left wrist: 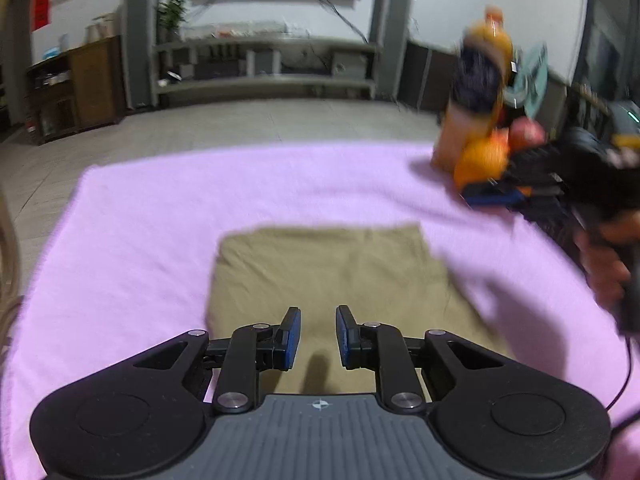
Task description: Fold clothes
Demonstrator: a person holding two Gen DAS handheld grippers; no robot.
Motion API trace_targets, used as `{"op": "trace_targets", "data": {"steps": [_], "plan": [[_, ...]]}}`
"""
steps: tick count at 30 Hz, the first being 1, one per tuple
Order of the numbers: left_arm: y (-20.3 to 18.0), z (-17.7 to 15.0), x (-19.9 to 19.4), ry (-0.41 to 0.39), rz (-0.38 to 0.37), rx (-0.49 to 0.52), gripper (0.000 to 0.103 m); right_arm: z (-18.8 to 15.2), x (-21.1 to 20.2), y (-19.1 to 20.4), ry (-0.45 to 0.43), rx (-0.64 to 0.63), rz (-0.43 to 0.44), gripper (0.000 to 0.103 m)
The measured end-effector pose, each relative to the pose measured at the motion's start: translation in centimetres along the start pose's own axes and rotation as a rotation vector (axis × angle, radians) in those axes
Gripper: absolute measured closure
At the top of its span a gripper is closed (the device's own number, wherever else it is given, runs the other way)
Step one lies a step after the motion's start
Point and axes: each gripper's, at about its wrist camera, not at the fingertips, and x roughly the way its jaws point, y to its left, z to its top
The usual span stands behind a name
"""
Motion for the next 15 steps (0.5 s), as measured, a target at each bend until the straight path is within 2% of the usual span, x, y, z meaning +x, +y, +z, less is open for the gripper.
{"op": "trace_targets", "data": {"steps": [3,4,7,10,12,15], "plan": [[-0.6,0.5,-4.2,-0.046,0.05,0.036,0.082,-1.2,-4.8,3.6,-0.014,-0.091,0.05,0.087],[-0.7,0.4,-5.6,-0.063,0.05,0.041,0.076,-1.9,-6.3,4.6,-0.022,-0.119,0.06,0.084],[-0.3,-1.0,-7.5,-0.043,0.007,-0.002,0.075,-4.0,-9.8,5.8,-0.005,-0.158,0.094,0.076],[-0.1,-2.9,-6.7,0.022,-0.029,-0.034,0.078,-6.1,-10.3,5.8,0.044,-0.167,0.104,0.066],[-0.6,-3.7,-5.0,0.068,-0.062,-0.041,0.082,-6.8,-7.9,4.7,0.135,-0.125,0.093,0.066],[-1.8,-4.6,-3.0,0.111,-0.11,-0.007,0.083,-8.1,-4.5,3.5,0.259,-0.041,0.146,0.069]]}}
